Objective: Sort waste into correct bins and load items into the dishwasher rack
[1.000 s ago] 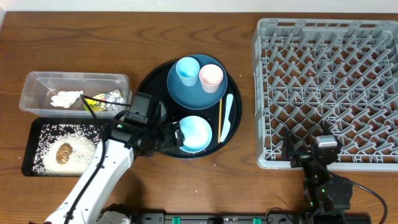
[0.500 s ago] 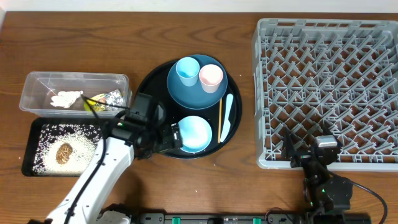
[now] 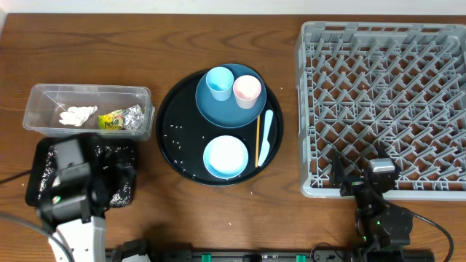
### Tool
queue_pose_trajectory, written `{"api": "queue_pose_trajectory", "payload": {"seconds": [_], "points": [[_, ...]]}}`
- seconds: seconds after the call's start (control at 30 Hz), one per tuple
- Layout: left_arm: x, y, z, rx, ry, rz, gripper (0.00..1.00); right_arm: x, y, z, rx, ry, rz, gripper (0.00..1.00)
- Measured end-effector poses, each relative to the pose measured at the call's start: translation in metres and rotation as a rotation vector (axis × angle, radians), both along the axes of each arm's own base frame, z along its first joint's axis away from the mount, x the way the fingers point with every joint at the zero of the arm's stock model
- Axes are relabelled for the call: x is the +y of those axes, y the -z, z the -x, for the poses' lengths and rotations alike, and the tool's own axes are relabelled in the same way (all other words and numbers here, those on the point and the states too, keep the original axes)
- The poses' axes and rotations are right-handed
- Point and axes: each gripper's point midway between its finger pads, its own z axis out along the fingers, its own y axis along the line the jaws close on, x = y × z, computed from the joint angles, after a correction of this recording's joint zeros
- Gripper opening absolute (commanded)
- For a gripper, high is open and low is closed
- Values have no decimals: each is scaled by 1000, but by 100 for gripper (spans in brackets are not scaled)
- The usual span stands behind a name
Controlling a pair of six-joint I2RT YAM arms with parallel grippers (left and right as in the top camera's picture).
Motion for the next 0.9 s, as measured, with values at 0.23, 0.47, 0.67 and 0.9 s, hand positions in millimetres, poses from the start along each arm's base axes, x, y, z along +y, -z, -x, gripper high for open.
{"api": "queue_pose_trajectory", "payload": {"seconds": [0.23,0.47,0.67,0.9], "points": [[26,-5,16,9,-124,-64,98,0,0,0,0,0,0,99],[27,-3,16,23,-128,-64,98,0,0,0,0,0,0,99],[27,-2,16,25,-128,-63,98,0,0,0,0,0,0,99],[28,-2,16,29,-129,-65,98,0,0,0,0,0,0,99]]}}
